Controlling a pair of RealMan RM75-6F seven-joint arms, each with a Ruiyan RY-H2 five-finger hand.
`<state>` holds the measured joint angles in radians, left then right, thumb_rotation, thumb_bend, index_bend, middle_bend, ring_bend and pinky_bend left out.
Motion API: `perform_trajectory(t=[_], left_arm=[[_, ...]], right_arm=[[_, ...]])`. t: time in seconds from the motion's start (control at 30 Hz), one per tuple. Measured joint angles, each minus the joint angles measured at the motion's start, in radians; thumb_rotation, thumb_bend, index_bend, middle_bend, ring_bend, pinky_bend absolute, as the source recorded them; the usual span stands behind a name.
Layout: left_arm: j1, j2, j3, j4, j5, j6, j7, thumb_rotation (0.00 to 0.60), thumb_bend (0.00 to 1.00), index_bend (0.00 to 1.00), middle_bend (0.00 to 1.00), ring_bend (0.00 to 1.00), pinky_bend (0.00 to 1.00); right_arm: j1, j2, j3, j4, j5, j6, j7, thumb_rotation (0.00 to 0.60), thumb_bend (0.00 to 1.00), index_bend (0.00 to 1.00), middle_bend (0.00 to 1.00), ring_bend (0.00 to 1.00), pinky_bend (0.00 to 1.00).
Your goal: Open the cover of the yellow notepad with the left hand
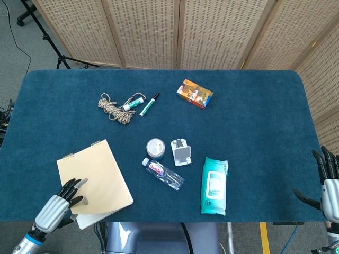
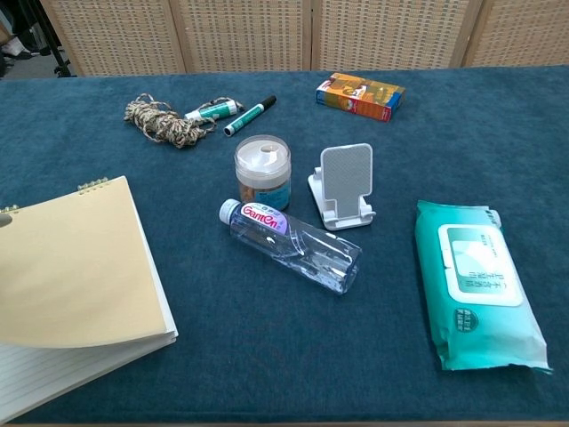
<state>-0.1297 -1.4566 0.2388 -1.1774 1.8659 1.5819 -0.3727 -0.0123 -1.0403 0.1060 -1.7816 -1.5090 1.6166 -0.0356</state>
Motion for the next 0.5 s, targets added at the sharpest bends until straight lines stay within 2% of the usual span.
perform_trajectory(t=[0.13, 0.33, 0.5], left_arm=[[-0.013, 0.063, -0.008, -0.112, -0.026, 0.02, -0.164, 0.6, 0.65, 0.74, 0.0, 0.0, 0.0], [-0.023, 0.107, -0.038, -0.208, -0.1, 0.029, -0.383, 0.6, 0.66, 0.75, 0.0, 0.0, 0.0], [-0.029, 0.133, -0.085, -0.295, -0.229, -0.011, -0.646, 0.6, 0.7, 0.74, 0.0, 0.0, 0.0]], right_arm=[[0.0, 0.0, 0.0, 0.0, 0.0, 0.0, 0.001, 0.6, 0.0, 0.0, 0.0, 0.0, 0.0], [0.0, 0.0, -0.001, -0.002, -0.001, -0.001, -0.001, 0.6, 0.0, 0.0, 0.0, 0.0, 0.0], [0.001, 0.0, -0.001, -0.002, 0.001, -0.004, -0.002, 0.6, 0.0, 0.0, 0.0, 0.0, 0.0]])
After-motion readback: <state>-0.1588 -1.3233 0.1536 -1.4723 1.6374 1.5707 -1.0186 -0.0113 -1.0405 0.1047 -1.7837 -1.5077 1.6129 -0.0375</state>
